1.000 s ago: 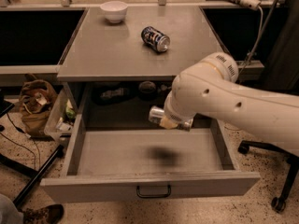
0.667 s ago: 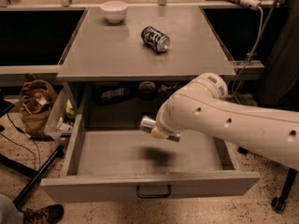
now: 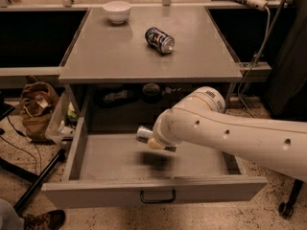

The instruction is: Place redbull can into top drawer

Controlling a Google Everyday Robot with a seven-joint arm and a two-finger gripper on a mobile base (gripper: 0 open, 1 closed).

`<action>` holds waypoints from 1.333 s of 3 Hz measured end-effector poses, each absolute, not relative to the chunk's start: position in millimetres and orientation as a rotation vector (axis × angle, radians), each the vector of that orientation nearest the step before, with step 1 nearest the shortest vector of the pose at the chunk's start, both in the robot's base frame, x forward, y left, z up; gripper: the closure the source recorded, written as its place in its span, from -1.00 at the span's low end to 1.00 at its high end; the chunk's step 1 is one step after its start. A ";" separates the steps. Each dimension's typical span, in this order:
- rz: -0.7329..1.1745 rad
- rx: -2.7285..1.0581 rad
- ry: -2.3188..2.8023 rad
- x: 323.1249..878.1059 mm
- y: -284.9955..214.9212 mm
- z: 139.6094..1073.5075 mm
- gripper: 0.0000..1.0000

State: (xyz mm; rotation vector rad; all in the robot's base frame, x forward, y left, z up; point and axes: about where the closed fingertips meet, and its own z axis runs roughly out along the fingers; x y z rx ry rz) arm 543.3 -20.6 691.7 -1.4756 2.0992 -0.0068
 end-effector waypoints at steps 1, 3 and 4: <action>0.017 -1.460 2.112 545.3 -19.6 679.5 1.00; 0.131 -1.372 2.175 562.9 -15.9 616.1 1.00; 0.134 -1.372 2.176 562.8 -15.6 617.8 0.64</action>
Offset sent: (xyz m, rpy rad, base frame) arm 0.0252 0.0020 -0.0953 0.0940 0.0835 -0.0932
